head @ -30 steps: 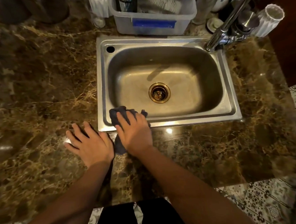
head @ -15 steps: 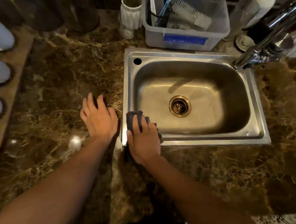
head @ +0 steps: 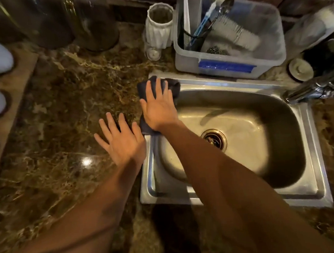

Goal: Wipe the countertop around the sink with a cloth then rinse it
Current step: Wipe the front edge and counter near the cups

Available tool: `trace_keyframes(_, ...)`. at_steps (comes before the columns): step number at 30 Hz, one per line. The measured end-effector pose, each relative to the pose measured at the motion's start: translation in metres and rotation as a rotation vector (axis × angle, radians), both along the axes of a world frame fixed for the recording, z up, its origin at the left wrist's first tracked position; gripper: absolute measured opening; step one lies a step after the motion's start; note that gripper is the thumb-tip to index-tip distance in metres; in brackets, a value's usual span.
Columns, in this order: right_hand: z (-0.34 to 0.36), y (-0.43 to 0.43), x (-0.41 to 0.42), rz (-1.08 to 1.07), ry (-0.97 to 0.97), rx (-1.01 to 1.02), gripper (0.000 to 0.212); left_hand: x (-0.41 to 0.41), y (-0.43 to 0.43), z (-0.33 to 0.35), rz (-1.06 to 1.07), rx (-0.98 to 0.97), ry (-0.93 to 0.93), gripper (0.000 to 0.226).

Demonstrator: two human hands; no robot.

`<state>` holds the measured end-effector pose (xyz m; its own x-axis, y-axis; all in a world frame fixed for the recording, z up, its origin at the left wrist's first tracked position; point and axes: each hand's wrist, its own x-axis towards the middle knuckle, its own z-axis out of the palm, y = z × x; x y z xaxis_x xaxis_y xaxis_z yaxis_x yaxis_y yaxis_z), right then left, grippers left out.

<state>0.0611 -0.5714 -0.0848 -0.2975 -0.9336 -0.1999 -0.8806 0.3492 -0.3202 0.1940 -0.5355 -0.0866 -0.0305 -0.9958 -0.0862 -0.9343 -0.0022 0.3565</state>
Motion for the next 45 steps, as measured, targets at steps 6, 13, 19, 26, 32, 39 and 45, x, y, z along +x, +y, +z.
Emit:
trace_keyframes(6,0.001,-0.016,-0.031,0.125,0.036,-0.009,0.066,-0.004,0.0,0.0,0.006,-0.004,-0.062,0.077)
trace_keyframes(13,-0.012,0.027,-0.077,0.09,0.186,0.0,0.063,-0.004,0.002,0.006,-0.045,0.051,-0.118,0.102)
trace_keyframes(19,-0.029,0.112,-0.16,-0.422,0.213,-0.007,0.063,-0.005,0.003,0.004,-0.034,0.038,-0.135,0.1)
trace_keyframes(26,-0.03,0.062,-0.109,-0.411,0.174,-0.102,0.066,-0.007,0.002,0.002,-0.025,-0.004,-0.137,0.097)
trace_keyframes(32,-0.035,0.046,-0.106,0.126,0.277,-0.136,0.071,-0.008,0.003,0.001,-0.02,-0.026,-0.128,0.096)
trace_keyframes(39,-0.034,0.081,-0.151,0.064,0.379,-0.07,0.103,-0.008,0.003,-0.002,-0.017,-0.05,-0.112,0.097)
trace_keyframes(45,-0.034,0.142,-0.21,-0.277,0.353,-0.06,0.094,-0.007,0.003,-0.005,-0.023,-0.061,-0.121,0.096)
